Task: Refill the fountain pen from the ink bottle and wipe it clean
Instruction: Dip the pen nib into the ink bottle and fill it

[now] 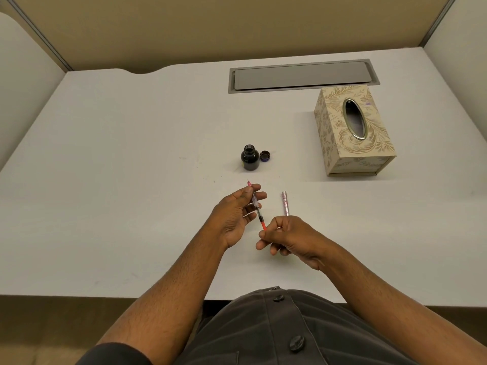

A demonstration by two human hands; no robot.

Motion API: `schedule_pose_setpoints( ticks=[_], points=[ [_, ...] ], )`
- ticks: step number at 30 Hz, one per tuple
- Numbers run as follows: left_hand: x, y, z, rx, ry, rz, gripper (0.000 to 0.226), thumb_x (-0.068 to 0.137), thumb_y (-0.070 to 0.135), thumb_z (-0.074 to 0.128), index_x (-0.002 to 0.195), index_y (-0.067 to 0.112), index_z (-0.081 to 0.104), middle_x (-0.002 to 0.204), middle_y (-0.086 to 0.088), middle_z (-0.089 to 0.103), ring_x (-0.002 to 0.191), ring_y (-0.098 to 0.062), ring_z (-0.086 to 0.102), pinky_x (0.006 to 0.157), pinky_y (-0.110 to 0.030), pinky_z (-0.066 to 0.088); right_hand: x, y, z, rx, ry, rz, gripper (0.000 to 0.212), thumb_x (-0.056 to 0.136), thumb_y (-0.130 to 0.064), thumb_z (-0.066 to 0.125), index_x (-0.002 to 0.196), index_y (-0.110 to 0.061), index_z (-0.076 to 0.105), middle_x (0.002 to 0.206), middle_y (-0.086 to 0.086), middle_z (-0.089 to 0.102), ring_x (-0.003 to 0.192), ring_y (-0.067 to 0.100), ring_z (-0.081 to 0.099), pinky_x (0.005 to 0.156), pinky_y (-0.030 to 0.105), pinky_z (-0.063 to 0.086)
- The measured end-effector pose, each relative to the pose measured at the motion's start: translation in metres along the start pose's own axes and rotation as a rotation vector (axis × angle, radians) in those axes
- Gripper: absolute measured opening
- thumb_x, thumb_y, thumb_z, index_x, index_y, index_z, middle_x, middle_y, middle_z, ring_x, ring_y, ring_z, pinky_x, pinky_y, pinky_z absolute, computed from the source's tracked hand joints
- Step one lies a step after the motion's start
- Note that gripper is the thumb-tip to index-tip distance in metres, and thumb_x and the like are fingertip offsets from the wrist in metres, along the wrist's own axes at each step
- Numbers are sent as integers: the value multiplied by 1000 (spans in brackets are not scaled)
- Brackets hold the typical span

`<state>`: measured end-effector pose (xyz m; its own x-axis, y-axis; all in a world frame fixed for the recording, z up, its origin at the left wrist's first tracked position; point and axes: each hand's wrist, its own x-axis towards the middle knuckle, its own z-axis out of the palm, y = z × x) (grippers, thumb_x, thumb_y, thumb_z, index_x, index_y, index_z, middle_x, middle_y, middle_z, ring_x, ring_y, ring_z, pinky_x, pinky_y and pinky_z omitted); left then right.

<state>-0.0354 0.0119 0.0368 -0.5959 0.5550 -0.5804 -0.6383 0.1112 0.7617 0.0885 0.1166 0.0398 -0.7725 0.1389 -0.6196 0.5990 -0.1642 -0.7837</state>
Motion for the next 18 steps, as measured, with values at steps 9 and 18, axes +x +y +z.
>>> schedule_pose_setpoints(
  ticks=[9, 18],
  points=[
    [1, 0, 0, 6, -3, -10, 23, 99, 25, 47, 105, 19, 68, 95, 3, 74, 92, -16, 55, 83, -30, 44, -1, -1, 0, 82, -60, 71, 29, 99, -24, 49, 106, -5, 70, 96, 10, 77, 65, 17, 65, 58, 22, 46],
    [1, 0, 1, 18, 7, -4, 24, 100, 24, 45, 104, 19, 68, 94, 3, 74, 99, -17, 57, 90, -34, 42, 1, 0, 1, 38, -9, 49, 15, 93, -22, 63, 89, -7, 64, 91, 10, 77, 62, 15, 69, 53, 20, 48]
  ],
)
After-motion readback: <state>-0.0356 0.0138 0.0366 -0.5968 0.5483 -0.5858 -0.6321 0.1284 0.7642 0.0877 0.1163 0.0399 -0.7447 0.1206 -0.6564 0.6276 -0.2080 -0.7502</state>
